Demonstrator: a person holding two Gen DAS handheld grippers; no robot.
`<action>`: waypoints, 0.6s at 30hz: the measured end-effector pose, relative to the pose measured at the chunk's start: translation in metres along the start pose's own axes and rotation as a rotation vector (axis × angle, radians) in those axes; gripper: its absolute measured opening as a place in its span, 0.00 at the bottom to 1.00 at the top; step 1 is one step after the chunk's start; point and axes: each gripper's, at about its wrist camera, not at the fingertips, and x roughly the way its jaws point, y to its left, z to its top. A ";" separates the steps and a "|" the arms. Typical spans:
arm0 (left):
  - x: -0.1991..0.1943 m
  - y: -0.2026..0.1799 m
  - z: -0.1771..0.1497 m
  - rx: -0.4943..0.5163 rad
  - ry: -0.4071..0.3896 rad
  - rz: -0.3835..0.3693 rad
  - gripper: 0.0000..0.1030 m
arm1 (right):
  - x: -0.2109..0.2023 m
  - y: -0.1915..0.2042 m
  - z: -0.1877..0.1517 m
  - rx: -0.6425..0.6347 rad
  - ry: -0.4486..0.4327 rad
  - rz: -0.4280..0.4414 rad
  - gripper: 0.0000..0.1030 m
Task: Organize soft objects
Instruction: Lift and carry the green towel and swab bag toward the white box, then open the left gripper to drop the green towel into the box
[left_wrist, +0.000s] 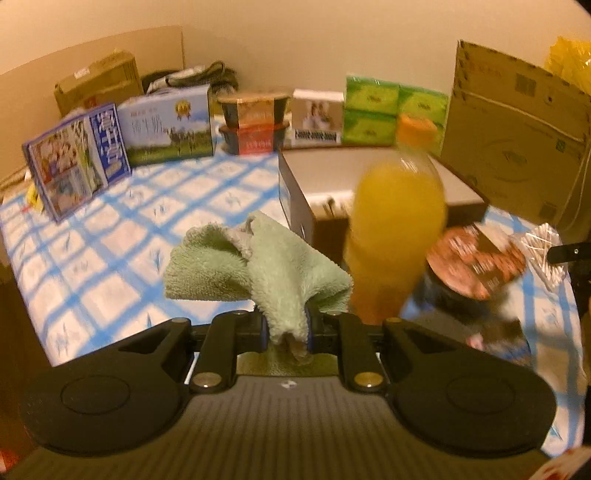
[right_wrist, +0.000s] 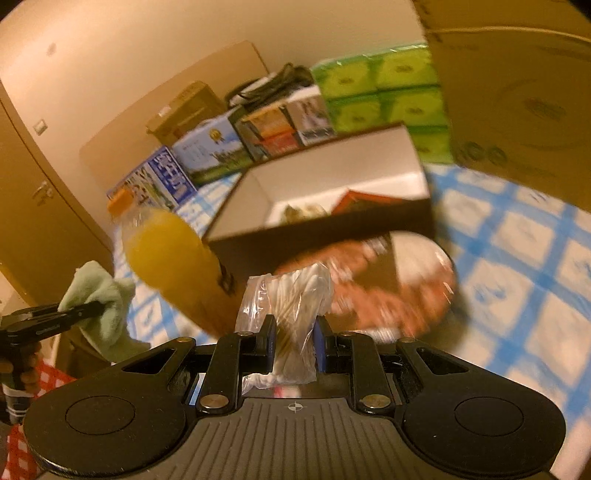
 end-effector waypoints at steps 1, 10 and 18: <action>0.005 0.004 0.007 0.008 -0.011 -0.002 0.15 | 0.008 0.001 0.007 -0.007 -0.004 0.005 0.21; 0.063 0.031 0.071 0.085 -0.082 -0.013 0.15 | 0.075 0.008 0.075 -0.044 -0.034 0.025 0.21; 0.116 0.026 0.129 0.138 -0.133 -0.120 0.15 | 0.134 0.005 0.121 -0.068 -0.032 -0.009 0.21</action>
